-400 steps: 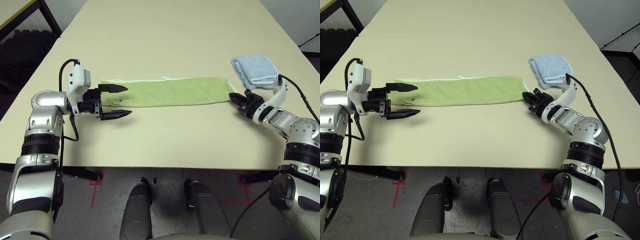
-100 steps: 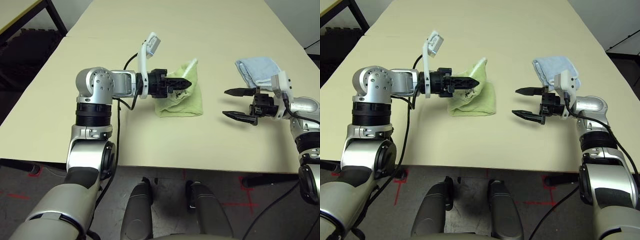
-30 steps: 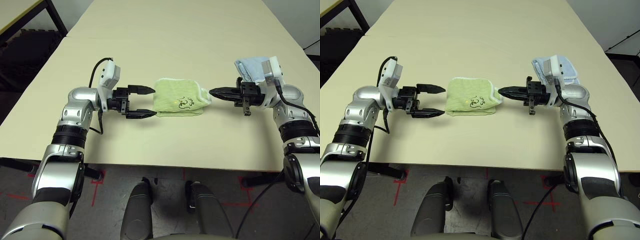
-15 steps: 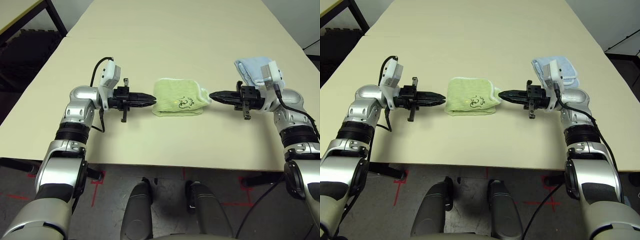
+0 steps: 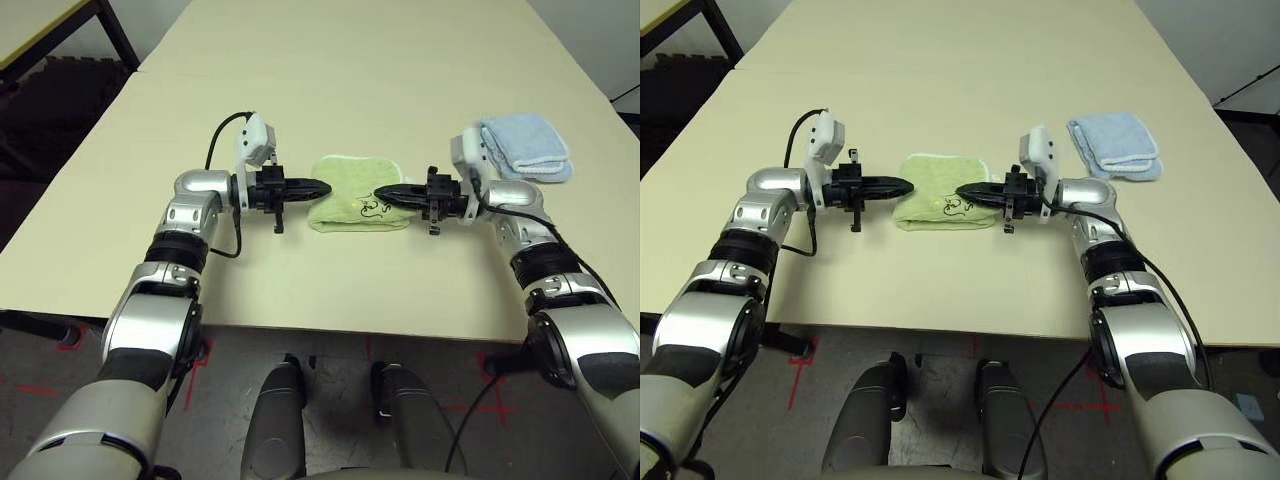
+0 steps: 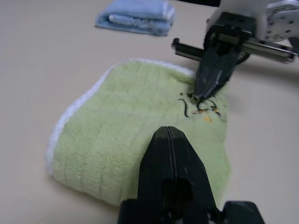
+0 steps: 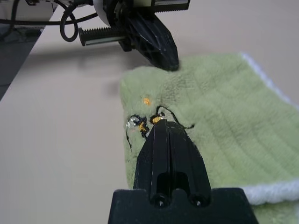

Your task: Fold the towel and set it aside.

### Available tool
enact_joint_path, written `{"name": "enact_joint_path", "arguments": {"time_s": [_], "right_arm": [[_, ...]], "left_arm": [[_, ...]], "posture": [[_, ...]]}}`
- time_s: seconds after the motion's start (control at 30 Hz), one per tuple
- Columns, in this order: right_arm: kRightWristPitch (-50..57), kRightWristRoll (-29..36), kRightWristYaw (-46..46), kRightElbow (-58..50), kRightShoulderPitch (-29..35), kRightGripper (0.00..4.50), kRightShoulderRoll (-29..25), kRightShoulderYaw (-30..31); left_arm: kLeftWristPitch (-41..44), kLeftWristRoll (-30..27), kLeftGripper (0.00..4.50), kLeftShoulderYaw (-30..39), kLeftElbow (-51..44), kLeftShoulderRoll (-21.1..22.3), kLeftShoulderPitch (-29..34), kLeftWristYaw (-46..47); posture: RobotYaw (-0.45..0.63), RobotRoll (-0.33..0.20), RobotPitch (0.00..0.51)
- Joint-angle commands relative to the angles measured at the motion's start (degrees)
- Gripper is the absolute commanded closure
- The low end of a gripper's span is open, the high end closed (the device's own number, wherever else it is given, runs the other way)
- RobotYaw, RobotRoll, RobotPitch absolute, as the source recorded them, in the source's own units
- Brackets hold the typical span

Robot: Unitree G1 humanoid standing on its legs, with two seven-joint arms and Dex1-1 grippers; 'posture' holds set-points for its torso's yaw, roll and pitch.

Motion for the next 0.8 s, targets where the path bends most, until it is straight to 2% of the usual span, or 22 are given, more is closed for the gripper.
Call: {"name": "enact_joint_path", "arguments": {"time_s": [0.03,0.13,0.33,0.6,0.8], "right_arm": [[-1.2,-0.5,0.3,1.9,-0.5,4.50,-0.8,-0.6],[-0.5,0.7,0.0,1.7,-0.6,4.50,-0.4,-1.6],[-1.3,-0.3,-1.5,2.7,-0.8,4.50,0.2,-1.7],[-4.8,-5.4,-9.0,8.9,-1.3,4.50,0.5,-0.2],[-5.0,-5.9,-10.1,10.1,-2.1,4.50,0.9,-0.7]], "left_arm": [[-1.0,0.8,4.46,-0.3,1.6,-1.4,-1.4,-1.4],[-0.6,0.7,4.46,-0.7,1.3,-1.9,-1.6,-4.6],[-2.1,3.0,4.46,-1.6,2.4,-1.5,-0.8,-4.8],[-5.0,7.3,4.46,-1.4,8.3,4.0,-0.6,0.0],[-5.0,7.7,4.46,-0.5,10.3,4.8,-0.7,2.6]], "posture": [[0.02,0.000,0.187],[0.01,0.000,0.189],[0.01,0.000,0.193],[0.00,0.000,0.198],[0.00,0.000,0.198]]}}
